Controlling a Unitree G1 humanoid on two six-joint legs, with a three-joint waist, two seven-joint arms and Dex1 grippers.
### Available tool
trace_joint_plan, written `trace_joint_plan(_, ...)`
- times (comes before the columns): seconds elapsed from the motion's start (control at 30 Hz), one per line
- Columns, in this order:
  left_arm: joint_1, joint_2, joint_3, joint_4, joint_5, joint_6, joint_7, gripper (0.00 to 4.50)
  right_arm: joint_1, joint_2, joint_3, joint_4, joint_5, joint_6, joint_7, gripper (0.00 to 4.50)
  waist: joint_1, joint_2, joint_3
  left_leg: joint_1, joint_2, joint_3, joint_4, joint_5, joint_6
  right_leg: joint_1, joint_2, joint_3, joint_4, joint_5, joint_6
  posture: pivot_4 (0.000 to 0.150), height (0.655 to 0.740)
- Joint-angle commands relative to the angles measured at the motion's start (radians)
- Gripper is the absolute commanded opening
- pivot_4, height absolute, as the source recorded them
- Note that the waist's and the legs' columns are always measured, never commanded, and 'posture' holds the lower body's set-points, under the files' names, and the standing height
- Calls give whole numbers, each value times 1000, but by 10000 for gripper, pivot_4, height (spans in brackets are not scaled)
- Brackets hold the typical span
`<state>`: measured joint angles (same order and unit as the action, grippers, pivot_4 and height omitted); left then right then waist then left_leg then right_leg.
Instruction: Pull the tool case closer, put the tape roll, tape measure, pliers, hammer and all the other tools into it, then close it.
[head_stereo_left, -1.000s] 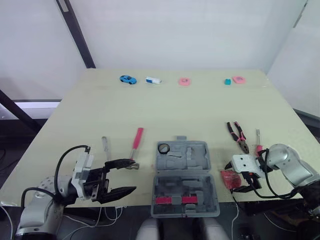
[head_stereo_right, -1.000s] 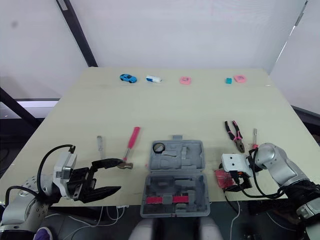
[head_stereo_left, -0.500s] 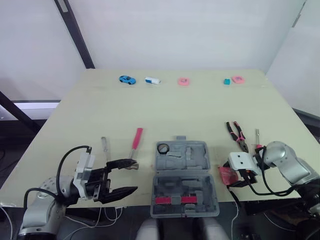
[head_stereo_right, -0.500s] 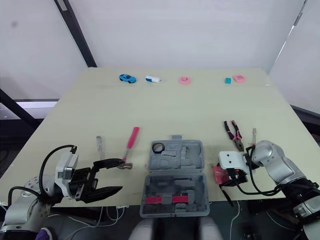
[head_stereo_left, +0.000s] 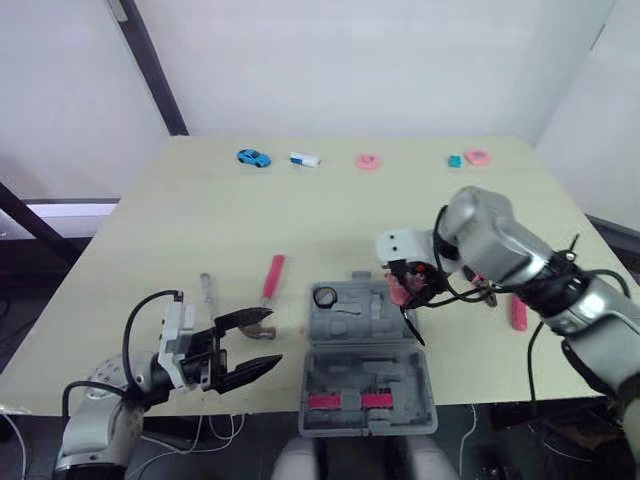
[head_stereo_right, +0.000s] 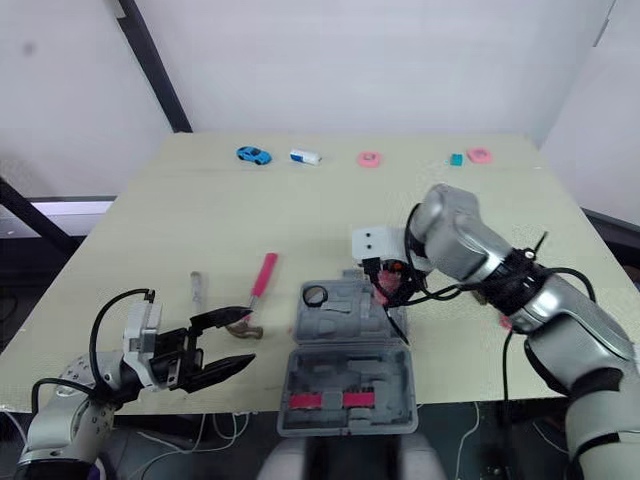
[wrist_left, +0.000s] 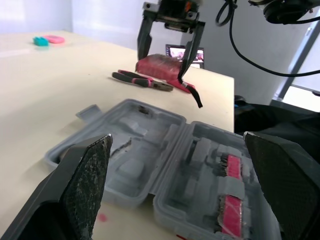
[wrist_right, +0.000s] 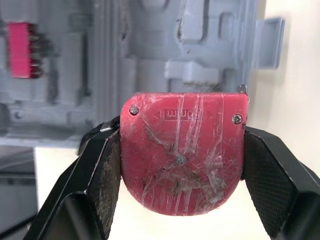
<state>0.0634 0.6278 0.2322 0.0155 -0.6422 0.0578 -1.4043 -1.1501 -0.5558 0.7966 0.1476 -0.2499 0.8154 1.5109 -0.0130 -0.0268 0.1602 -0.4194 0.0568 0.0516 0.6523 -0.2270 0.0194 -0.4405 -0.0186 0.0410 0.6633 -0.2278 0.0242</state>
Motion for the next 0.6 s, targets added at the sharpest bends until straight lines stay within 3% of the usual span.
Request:
trace_joint_plan(0.03, -9, -8, 11, -7, 2, -19, 12, 45000, -37, 65, 44, 161, -51, -47, -45, 29140, 1, 0, 0, -1, 0, 0, 0, 0, 0, 0, 0, 0, 0, 0, 0, 1500, 7400)
trace_joint_plan(0.6, 5, -15, 5, -93, -10, 14, 78, 45000, -50, 286, 68, 584, -131, -206, -129, 29140, -5, 0, 0, -2, 0, -1, 1, 0, 0, -1, 1, -1, 1, 3, 4, 1500, 7400)
